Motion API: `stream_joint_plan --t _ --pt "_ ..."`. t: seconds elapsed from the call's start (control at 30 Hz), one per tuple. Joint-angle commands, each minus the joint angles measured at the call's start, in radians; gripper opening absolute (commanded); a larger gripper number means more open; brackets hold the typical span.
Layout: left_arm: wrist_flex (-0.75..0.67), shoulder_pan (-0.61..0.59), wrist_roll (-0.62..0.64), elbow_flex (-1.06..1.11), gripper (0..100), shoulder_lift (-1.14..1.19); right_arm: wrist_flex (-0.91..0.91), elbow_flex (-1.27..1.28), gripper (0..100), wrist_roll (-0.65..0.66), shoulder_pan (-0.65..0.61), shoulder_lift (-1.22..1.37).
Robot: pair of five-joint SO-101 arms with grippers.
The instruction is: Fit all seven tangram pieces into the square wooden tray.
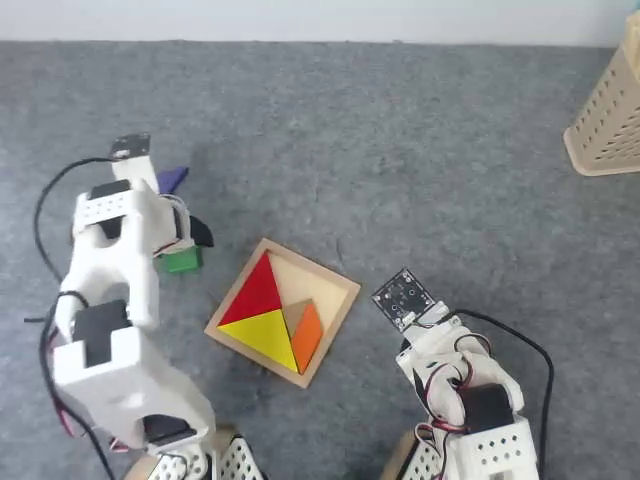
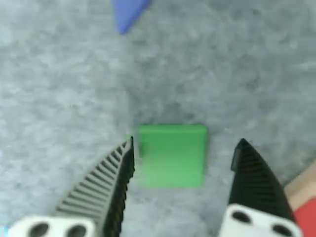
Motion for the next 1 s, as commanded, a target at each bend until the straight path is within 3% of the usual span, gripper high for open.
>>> stream_joint_plan --t 0.0,0.3,0.87,0.97 --pt "-0.02 -0.023 0.014 -0.038 30 0.0 0.005 0.018 0.8 -0.006 0.001 -0.015" --pt "-0.051 0.064 -0.02 0.01 24 0.005 0.005 0.018 0.8 -0.006 0.001 -0.015" --pt "-0.028 0.121 -0.094 0.028 7 0.005 0.005 0.018 0.8 -0.006 0.001 -0.015" --pt "-0.026 0.121 -0.106 0.028 8 0.003 0.005 0.018 0.8 -0.006 0.001 -0.015"
